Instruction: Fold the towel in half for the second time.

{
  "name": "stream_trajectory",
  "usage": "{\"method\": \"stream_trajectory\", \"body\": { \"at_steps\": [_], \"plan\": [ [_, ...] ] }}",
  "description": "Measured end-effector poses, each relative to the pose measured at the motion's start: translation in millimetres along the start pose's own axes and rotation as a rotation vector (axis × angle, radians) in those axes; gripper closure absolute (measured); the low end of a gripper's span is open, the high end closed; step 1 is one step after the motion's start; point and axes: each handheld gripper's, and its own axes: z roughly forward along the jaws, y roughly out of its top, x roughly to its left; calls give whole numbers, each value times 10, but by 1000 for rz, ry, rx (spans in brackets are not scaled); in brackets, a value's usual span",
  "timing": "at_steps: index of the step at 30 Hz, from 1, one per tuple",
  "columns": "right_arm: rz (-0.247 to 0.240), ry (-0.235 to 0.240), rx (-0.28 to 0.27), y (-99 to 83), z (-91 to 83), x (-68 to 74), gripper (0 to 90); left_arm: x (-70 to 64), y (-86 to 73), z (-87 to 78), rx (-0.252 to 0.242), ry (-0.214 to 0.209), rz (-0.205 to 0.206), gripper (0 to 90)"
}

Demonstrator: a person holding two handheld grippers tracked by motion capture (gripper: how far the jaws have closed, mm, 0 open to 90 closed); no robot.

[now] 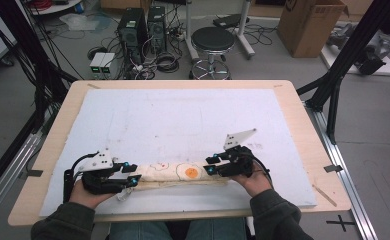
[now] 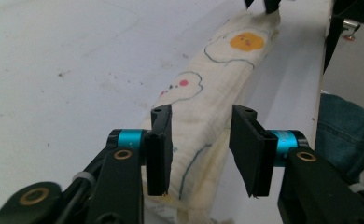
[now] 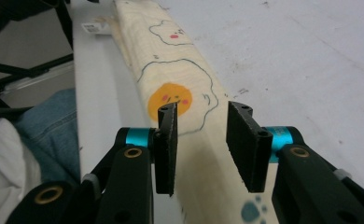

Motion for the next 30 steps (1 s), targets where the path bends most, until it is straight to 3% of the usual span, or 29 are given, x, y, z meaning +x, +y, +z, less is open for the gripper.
{"method": "stream_trajectory", "body": {
  "at_steps": [7, 11, 16, 22, 30],
  "plan": [
    [-34, 14, 108, -8, 272, 12, 670, 62, 72, 169, 17, 31, -16, 722],
    [-42, 5, 149, -73, 337, 27, 655, 64, 51, 324, 66, 8, -12, 749],
    [-48, -7, 146, -136, 345, 22, 641, -10, -8, 419, 138, -27, 6, 773],
    [-54, -24, 135, -178, 324, 32, 624, -25, -155, 424, 193, -17, 11, 772],
    [-83, -61, 125, -267, 214, 27, 580, -46, -229, 407, 191, 8, 27, 757]
  ]
}}
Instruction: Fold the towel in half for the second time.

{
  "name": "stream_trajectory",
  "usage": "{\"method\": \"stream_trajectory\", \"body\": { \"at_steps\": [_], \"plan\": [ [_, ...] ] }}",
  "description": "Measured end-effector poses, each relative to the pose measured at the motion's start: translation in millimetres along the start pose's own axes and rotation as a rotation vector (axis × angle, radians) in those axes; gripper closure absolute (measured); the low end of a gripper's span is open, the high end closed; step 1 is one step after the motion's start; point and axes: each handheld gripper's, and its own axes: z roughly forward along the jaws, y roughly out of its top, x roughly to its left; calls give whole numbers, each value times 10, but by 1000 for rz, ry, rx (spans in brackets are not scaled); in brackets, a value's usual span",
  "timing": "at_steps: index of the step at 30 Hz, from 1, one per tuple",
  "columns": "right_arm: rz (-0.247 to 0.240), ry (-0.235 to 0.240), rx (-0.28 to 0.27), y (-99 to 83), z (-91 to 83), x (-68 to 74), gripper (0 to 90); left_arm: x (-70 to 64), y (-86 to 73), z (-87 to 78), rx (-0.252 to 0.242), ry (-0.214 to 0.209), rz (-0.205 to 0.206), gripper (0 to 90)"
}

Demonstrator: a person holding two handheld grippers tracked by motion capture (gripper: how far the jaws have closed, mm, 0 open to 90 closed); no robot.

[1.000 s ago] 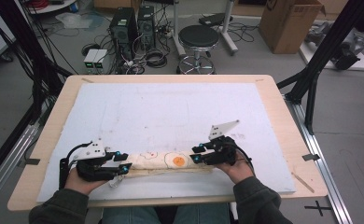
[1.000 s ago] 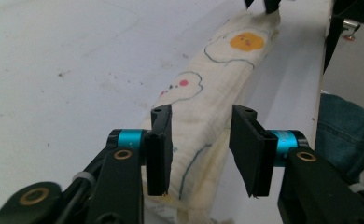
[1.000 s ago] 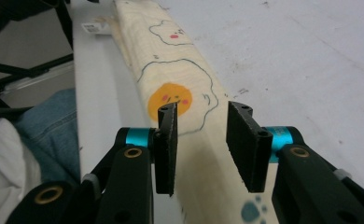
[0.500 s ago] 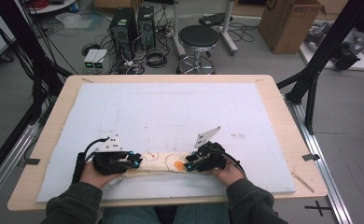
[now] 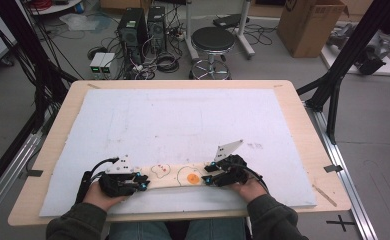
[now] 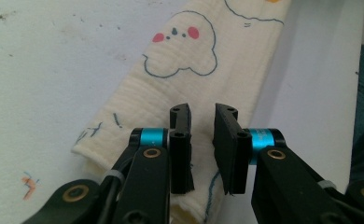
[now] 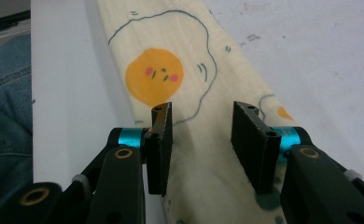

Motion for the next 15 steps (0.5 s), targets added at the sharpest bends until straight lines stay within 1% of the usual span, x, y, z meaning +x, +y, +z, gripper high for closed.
{"method": "stream_trajectory", "body": {
  "at_steps": [3, 5, 7, 9, 11, 15],
  "plan": [
    [12, -6, -12, -71, -58, -8, 564, 4, -7, -5, 4, 2, 14, 754],
    [11, -14, -15, -115, -100, -17, 557, -1, -17, 0, -9, 5, 8, 752],
    [9, -17, -17, -161, -140, -24, 554, -1, -21, -4, -7, 5, 10, 748],
    [2, -29, -21, -204, -178, -33, 549, -1, -20, -5, -6, 5, 14, 747],
    [10, -24, -26, -239, -208, -37, 545, -3, -22, -6, -5, 7, 16, 746],
    [-4, -28, -34, -263, -233, -41, 535, -5, -28, -5, -11, 9, 16, 745]
  ]
}}
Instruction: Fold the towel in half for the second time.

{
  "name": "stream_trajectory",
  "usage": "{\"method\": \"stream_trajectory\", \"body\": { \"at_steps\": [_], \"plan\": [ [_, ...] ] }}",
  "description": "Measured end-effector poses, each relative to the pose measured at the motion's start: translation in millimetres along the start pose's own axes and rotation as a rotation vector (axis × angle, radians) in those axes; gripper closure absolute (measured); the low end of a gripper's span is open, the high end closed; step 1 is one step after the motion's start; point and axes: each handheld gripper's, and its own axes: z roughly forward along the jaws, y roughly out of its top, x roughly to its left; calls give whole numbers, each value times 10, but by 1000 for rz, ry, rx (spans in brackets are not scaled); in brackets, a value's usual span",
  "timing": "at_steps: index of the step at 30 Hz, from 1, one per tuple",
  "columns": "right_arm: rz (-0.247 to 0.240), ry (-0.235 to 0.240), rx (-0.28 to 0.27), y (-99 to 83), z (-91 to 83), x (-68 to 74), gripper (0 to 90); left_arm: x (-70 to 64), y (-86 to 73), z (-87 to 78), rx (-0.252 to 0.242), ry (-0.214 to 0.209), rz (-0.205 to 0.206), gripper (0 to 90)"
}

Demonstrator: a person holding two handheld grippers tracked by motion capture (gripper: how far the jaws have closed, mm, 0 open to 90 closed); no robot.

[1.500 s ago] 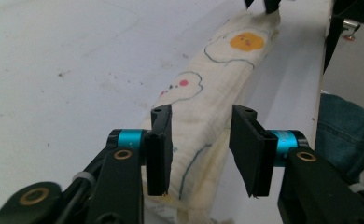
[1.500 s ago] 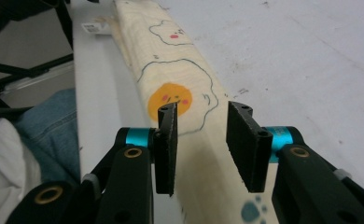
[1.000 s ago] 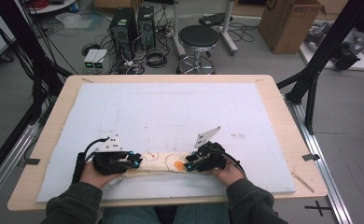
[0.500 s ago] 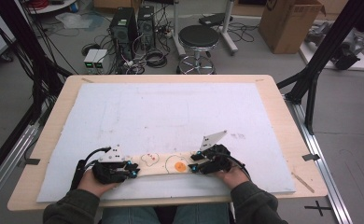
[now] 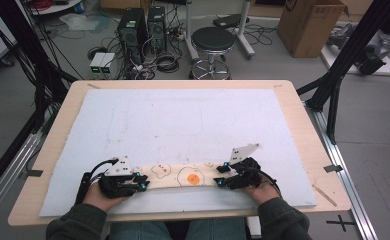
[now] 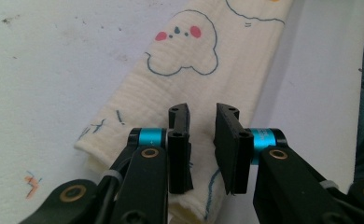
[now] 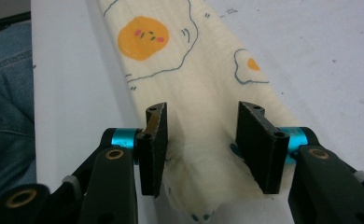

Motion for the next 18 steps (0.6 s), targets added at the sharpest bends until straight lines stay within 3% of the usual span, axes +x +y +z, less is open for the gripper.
{"method": "stream_trajectory", "body": {
  "at_steps": [5, 8, 12, 18],
  "plan": [
    [1, 7, -9, 31, 5, -3, 505, 4, -4, 0, -4, -2, -4, 739],
    [12, 25, -45, 94, -19, 7, 500, 8, -13, -2, -11, -1, -7, 721],
    [6, 12, -80, 167, -59, -27, 498, 11, -12, -4, -7, -1, -3, 718],
    [35, -1, -39, 134, -18, -116, 484, 7, -13, -3, -9, 0, -6, 718]
  ]
}}
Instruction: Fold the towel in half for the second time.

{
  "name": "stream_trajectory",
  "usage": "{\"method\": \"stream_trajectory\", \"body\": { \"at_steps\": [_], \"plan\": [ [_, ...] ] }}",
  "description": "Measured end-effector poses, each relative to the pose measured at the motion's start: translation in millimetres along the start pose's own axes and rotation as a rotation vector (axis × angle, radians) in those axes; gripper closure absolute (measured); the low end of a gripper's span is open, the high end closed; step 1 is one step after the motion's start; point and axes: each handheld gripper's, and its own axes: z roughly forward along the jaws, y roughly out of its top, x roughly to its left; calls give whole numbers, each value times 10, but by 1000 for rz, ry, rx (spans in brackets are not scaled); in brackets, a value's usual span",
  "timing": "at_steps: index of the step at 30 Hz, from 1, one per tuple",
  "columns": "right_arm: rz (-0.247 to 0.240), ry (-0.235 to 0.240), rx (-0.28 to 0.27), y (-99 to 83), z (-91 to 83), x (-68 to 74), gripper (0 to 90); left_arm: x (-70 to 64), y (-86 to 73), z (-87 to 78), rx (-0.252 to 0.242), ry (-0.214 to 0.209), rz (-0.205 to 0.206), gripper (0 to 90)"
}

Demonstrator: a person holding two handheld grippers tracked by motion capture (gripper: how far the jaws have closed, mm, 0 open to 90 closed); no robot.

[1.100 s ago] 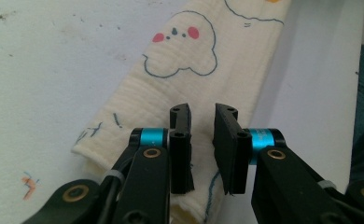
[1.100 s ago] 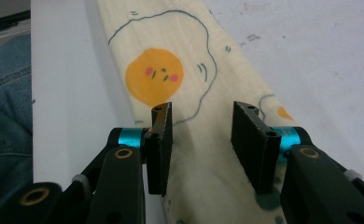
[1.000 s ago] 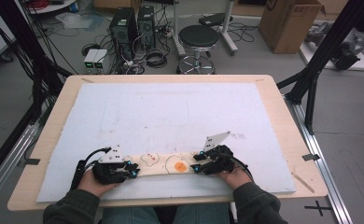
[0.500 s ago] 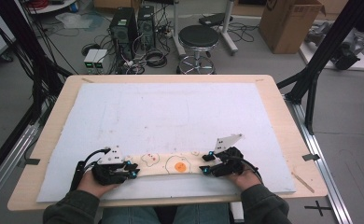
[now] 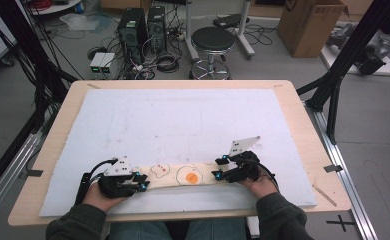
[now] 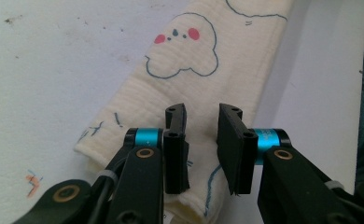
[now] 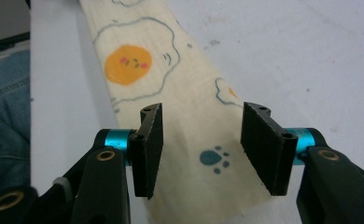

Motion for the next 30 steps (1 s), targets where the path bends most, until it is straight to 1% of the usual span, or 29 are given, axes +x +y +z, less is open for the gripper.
{"method": "stream_trajectory", "body": {
  "at_steps": [6, 9, 11, 14, 16, 17, 18, 20, 22, 24, 27, 29, 30],
  "plan": [
    [-7, -14, 61, -94, 43, 3, 462, -4, -2, 0, -1, 3, 4, 717],
    [-21, -36, 51, -125, 57, 25, 459, -4, -5, -1, -3, 6, 5, 704],
    [-24, -34, 55, -125, 58, 29, 459, -4, -2, -4, -7, 12, 4, 688],
    [-24, -37, 47, -133, 63, 33, 457, 0, 5, -33, -15, 9, -4, 641],
    [-27, -37, 43, -138, 63, 29, 457, 5, 17, -67, -31, 9, 2, 629],
    [-24, -35, 43, -140, 63, 31, 456, 5, 27, -85, -50, 7, -4, 625],
    [-24, -35, 42, -141, 64, 31, 455, 16, 39, -107, -63, 11, 0, 620],
    [-23, -37, 40, -143, 65, 32, 454, 45, 59, -144, -94, 23, -20, 605],
    [-24, -37, 40, -143, 64, 33, 453, 87, 75, -179, -122, 33, -30, 581],
    [-27, -40, 37, -145, 66, 34, 452, 115, 76, -184, -135, 39, -47, 576],
    [-25, -42, 39, -146, 64, 40, 450, 136, 50, -154, -91, 43, -46, 577],
    [-29, -40, 39, -146, 64, 38, 449, 156, 20, -137, -59, 28, -54, 578],
    [-28, -41, 40, -145, 62, 38, 448, 165, 2, -132, -47, 28, -56, 576]
  ]
}}
